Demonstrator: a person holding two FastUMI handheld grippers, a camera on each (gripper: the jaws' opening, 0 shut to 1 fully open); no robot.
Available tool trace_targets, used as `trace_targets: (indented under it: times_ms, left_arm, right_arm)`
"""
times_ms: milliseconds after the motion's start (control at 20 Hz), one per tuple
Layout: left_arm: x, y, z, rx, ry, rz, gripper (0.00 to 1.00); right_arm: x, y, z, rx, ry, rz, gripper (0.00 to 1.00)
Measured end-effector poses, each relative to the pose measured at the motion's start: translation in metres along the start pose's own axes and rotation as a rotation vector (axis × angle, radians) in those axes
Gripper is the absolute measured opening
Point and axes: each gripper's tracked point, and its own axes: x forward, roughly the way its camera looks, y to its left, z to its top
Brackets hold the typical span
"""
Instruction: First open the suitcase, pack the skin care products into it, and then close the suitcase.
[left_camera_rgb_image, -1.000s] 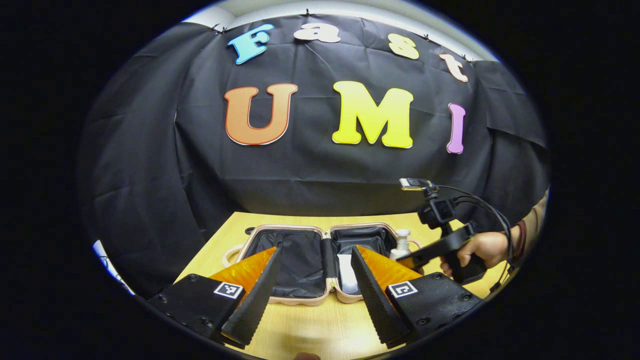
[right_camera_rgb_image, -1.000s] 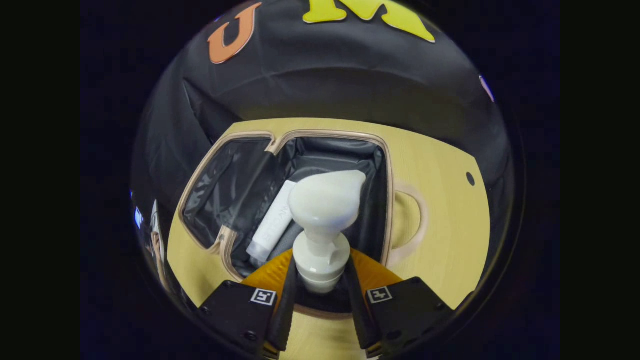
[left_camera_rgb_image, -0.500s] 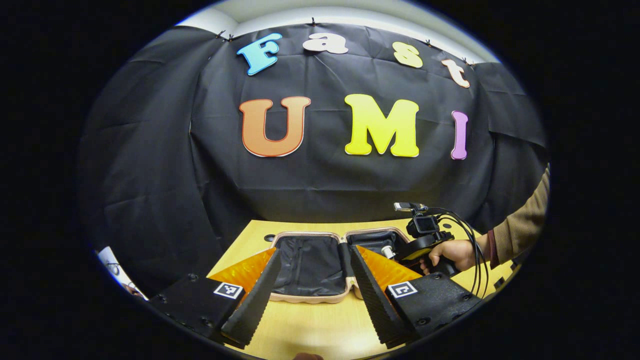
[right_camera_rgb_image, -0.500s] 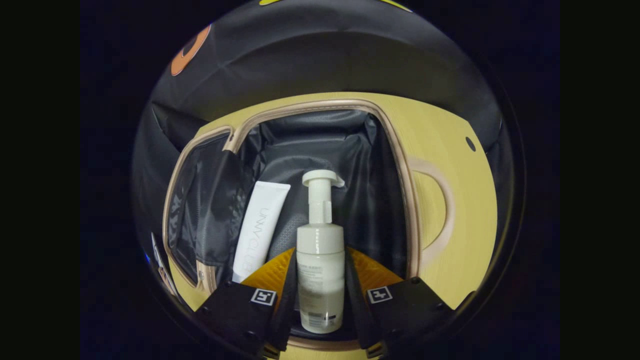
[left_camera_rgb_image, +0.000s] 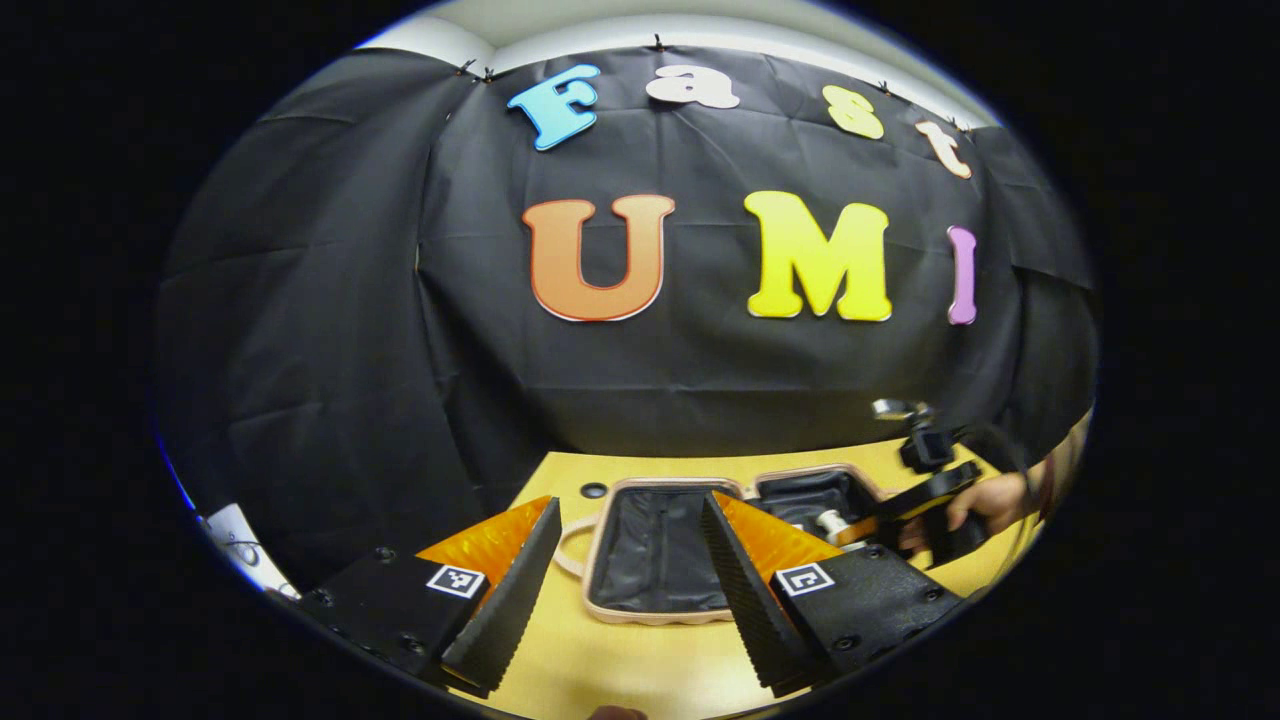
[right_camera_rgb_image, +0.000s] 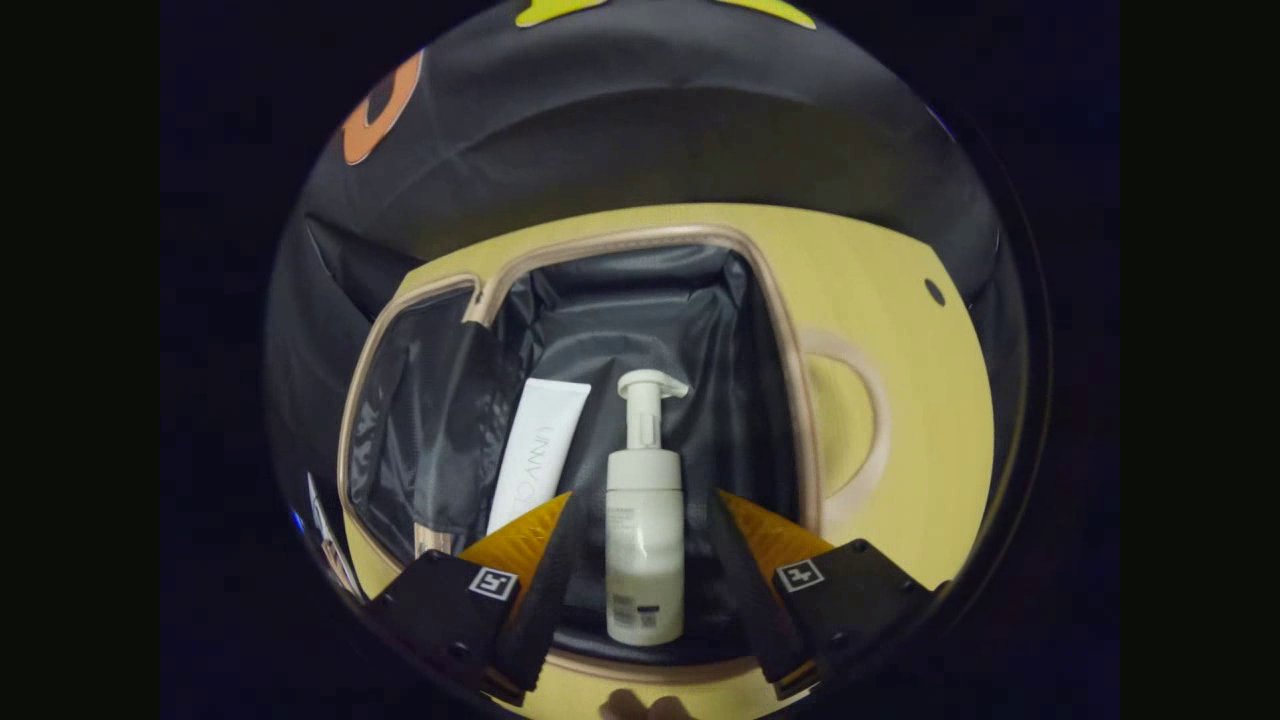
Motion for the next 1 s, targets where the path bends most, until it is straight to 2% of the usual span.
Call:
trace_targets:
  times_ms: [50, 200, 300, 450, 600, 700, 950, 1000]
  left_arm:
    - [0.010, 0.014, -0.004, 0.007, 0.007, 0.024, 0.90]
    - [0.042, 0.046, -0.028, -0.087, 0.053, 0.045, 0.92]
    - [0.068, 0.061, -0.061, -0.216, 0.108, 0.052, 0.93]
    - [0.104, 0.085, -0.106, -0.474, 0.198, 0.058, 0.97]
    - [0.138, 0.088, -0.149, -0.754, 0.278, 0.012, 0.98]
    - [0.156, 0.080, -0.168, -0.926, 0.313, -0.006, 0.98]
    - [0.185, 0.065, -0.195, -1.173, 0.377, -0.056, 0.96]
    - [0.189, 0.062, -0.198, -1.205, 0.385, -0.063, 0.84]
  right_arm:
    - [-0.015, -0.001, 0.005, -0.011, -0.027, 0.014, 0.77]
    - [-0.070, -0.011, 0.016, -0.039, -0.128, 0.041, 0.78]
    - [-0.112, -0.030, 0.028, -0.055, -0.230, 0.012, 0.77]
    - [-0.176, -0.057, 0.027, -0.081, -0.344, -0.035, 0.79]
    - [-0.224, -0.080, 0.012, -0.084, -0.398, -0.075, 0.77]
    - [-0.249, -0.088, -0.001, -0.056, -0.418, -0.086, 0.79]
    - [-0.280, -0.113, -0.038, -0.065, -0.431, -0.158, 0.78]
    - [-0.283, -0.115, -0.045, -0.062, -0.422, -0.170, 0.79]
